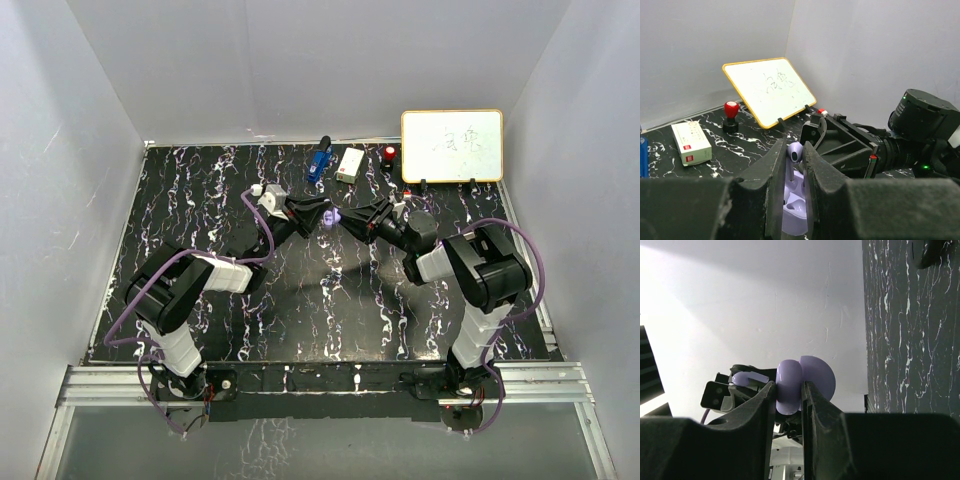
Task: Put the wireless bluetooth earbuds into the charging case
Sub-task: Place the earbud in the charging case.
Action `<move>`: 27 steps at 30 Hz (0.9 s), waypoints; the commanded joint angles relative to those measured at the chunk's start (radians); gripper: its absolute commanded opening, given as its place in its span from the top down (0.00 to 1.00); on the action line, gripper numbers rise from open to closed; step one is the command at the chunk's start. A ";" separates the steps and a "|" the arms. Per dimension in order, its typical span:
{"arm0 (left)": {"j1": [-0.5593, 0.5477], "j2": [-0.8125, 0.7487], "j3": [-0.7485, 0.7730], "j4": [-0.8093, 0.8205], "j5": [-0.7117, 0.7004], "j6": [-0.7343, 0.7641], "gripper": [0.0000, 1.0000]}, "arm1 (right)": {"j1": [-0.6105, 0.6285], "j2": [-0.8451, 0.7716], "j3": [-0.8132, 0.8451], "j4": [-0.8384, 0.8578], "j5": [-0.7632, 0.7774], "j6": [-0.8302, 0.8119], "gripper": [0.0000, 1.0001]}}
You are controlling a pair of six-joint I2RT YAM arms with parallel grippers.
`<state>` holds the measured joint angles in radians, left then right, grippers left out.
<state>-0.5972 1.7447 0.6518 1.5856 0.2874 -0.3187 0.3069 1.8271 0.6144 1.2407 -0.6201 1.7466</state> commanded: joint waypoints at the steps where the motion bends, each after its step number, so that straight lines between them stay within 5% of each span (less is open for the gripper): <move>1: 0.006 -0.012 0.038 0.204 0.045 0.027 1.00 | 0.004 0.012 0.009 0.114 0.013 0.045 1.00; 27: 0.006 -0.002 0.029 0.204 0.096 0.077 1.00 | 0.005 0.057 -0.011 0.221 0.046 0.129 1.00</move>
<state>-0.5972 1.7458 0.6697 1.5864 0.3595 -0.2695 0.3069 1.8751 0.6113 1.3579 -0.5972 1.8481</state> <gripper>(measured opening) 0.161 0.222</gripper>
